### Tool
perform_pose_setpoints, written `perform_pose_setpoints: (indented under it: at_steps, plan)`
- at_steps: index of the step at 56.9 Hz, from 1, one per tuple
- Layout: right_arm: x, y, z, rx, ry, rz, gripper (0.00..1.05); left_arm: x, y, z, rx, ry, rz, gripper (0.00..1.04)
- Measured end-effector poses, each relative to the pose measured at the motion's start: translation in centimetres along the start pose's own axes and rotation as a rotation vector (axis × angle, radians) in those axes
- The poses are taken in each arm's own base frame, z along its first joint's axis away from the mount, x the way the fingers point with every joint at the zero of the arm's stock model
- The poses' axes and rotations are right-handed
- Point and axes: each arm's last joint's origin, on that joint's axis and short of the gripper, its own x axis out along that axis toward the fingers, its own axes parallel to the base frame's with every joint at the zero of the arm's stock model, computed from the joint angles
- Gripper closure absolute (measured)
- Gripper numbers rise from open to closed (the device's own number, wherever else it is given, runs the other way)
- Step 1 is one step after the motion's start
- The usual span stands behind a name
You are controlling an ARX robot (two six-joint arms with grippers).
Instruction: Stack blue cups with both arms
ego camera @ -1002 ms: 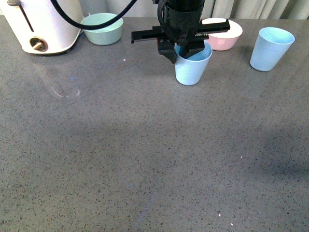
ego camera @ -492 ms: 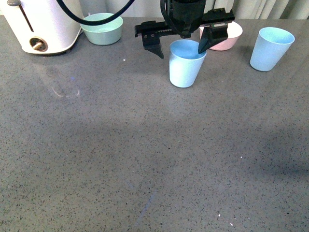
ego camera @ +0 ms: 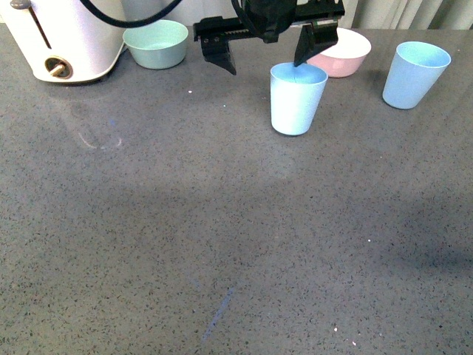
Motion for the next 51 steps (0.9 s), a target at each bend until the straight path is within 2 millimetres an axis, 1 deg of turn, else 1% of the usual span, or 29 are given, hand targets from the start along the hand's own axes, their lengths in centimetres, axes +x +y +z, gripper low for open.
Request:
perform_pose_setpoints:
  at_steps: [6,17,30,36,42,46,48,50,51]
  plan:
    - [0.0,0.0,0.0,0.000,0.000,0.000,0.09,-1.1,0.5,0.5,-0.006,-0.019,-0.007,0.09]
    - [0.0,0.0,0.0,0.000,0.000,0.000,0.09,-4.1,1.9,1.0,-0.017,-0.053,-0.026,0.09]
    - [0.0,0.0,0.0,0.000,0.000,0.000,0.09,-6.8,3.4,0.7,-0.027,-0.087,-0.052,0.09]
    - [0.0,0.0,0.0,0.000,0.000,0.000,0.09,-8.0,4.2,0.5,-0.028,-0.131,-0.066,0.09]
    - [0.0,0.0,0.0,0.000,0.000,0.000,0.09,-9.7,5.0,0.7,-0.009,-0.258,-0.079,0.09]
    - [0.0,0.0,0.0,0.000,0.000,0.000,0.09,-11.2,5.9,0.9,0.010,-0.362,-0.103,0.10]
    - [0.0,0.0,0.0,0.000,0.000,0.000,0.09,-12.3,6.9,1.0,0.032,-0.537,-0.056,0.16]
    - [0.0,0.0,0.0,0.000,0.000,0.000,0.09,-13.4,8.5,0.6,0.059,-0.689,-0.032,0.24]
    - [0.0,0.0,0.0,0.000,0.000,0.000,0.09,-13.7,8.9,0.5,0.068,-0.720,-0.032,0.25]
